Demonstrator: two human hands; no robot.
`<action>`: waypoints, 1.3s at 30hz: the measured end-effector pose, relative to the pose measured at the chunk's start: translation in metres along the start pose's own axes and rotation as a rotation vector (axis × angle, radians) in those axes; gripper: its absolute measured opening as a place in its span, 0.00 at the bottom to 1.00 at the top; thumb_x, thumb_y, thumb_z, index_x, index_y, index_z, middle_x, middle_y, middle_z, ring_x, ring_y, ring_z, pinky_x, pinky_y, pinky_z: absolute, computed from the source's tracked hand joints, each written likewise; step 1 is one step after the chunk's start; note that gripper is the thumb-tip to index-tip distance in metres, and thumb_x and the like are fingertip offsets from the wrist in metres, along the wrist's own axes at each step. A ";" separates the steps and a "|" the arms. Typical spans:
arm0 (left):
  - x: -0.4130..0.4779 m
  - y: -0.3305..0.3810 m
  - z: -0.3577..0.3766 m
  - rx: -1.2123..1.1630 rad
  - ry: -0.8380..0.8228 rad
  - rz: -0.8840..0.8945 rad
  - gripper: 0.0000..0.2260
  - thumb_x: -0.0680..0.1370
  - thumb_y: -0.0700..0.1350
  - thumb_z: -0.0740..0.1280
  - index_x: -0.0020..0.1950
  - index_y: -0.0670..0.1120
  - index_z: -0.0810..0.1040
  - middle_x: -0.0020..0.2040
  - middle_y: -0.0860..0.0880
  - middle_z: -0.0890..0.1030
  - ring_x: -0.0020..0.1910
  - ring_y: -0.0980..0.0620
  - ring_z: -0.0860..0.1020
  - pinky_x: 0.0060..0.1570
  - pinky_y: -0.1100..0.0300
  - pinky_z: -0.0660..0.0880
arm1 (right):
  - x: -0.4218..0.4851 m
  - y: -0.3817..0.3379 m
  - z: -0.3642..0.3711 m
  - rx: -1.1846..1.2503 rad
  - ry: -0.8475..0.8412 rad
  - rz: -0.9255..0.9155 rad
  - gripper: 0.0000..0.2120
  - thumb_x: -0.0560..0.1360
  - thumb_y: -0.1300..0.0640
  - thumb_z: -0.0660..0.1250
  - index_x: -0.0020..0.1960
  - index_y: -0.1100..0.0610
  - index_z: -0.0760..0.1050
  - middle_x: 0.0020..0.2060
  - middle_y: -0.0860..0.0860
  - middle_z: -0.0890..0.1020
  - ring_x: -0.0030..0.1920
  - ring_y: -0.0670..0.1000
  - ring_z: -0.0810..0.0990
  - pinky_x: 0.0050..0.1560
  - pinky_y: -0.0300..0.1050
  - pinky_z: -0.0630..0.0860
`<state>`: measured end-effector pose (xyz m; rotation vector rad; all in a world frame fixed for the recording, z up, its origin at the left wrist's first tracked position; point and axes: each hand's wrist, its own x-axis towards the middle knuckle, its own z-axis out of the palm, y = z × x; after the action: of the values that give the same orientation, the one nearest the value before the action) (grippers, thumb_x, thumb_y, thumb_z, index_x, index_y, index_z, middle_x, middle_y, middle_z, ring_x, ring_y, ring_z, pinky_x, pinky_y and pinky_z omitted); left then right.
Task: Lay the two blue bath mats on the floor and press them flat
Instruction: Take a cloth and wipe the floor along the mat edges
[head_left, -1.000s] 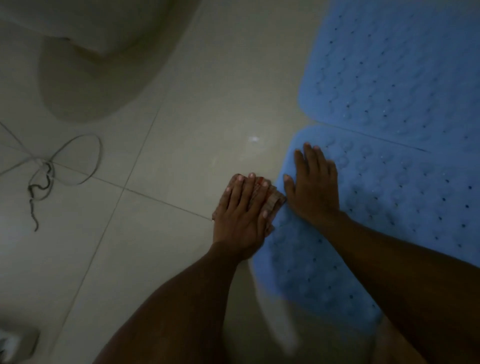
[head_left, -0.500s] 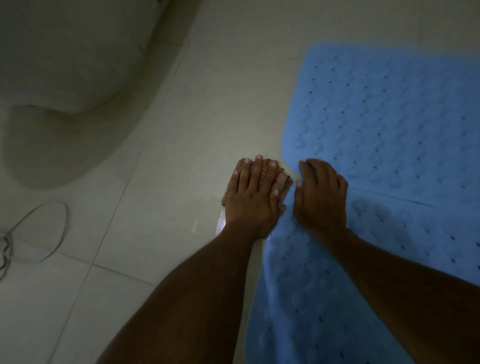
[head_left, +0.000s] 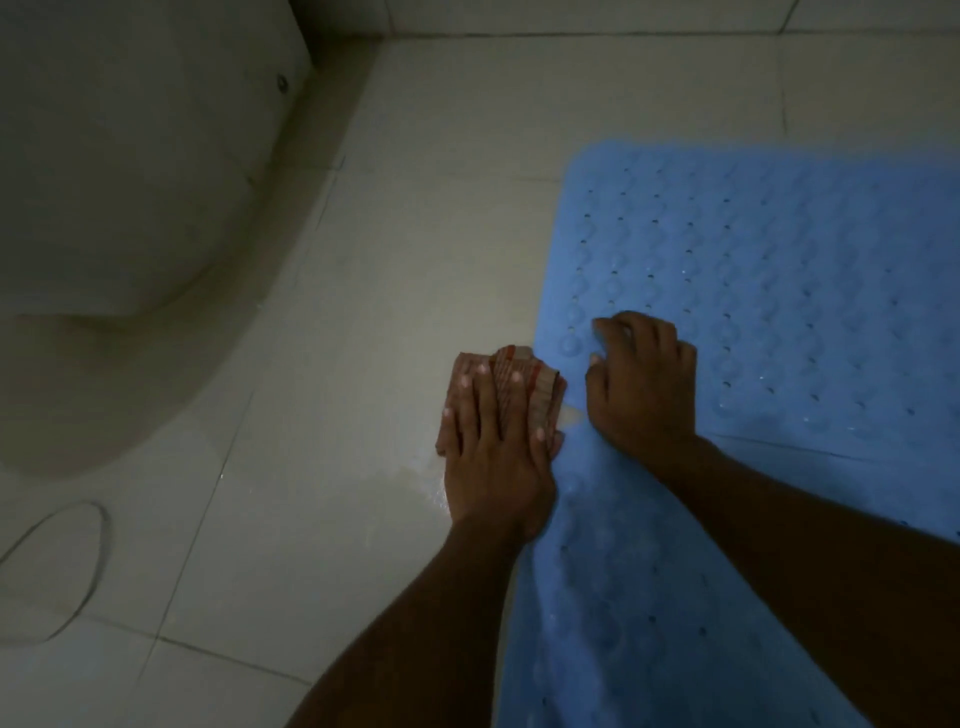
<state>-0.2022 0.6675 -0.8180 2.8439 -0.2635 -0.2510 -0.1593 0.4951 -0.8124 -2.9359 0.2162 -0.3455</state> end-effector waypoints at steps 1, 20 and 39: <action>0.004 0.002 0.003 -0.017 0.002 -0.020 0.30 0.81 0.59 0.35 0.83 0.52 0.39 0.83 0.46 0.38 0.81 0.45 0.34 0.77 0.47 0.32 | 0.011 0.005 0.002 -0.011 -0.017 -0.004 0.21 0.74 0.51 0.63 0.66 0.53 0.73 0.64 0.54 0.76 0.64 0.60 0.73 0.57 0.55 0.68; 0.189 0.024 -0.022 0.043 -0.091 -0.084 0.34 0.77 0.62 0.36 0.83 0.54 0.37 0.83 0.44 0.35 0.81 0.42 0.34 0.77 0.43 0.34 | 0.119 0.060 0.045 -0.054 -0.055 0.012 0.31 0.80 0.37 0.51 0.78 0.50 0.63 0.80 0.55 0.61 0.80 0.60 0.56 0.75 0.68 0.51; 0.224 0.050 -0.042 -0.008 -0.207 -0.280 0.28 0.85 0.57 0.45 0.80 0.56 0.33 0.83 0.46 0.34 0.80 0.42 0.31 0.77 0.44 0.33 | 0.130 0.056 0.021 -0.002 -0.222 0.062 0.33 0.77 0.38 0.55 0.79 0.50 0.62 0.80 0.54 0.60 0.81 0.60 0.53 0.75 0.69 0.51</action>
<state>0.0149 0.5857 -0.7970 2.8413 0.0985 -0.6029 -0.0360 0.4228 -0.8152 -2.9306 0.2753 -0.0100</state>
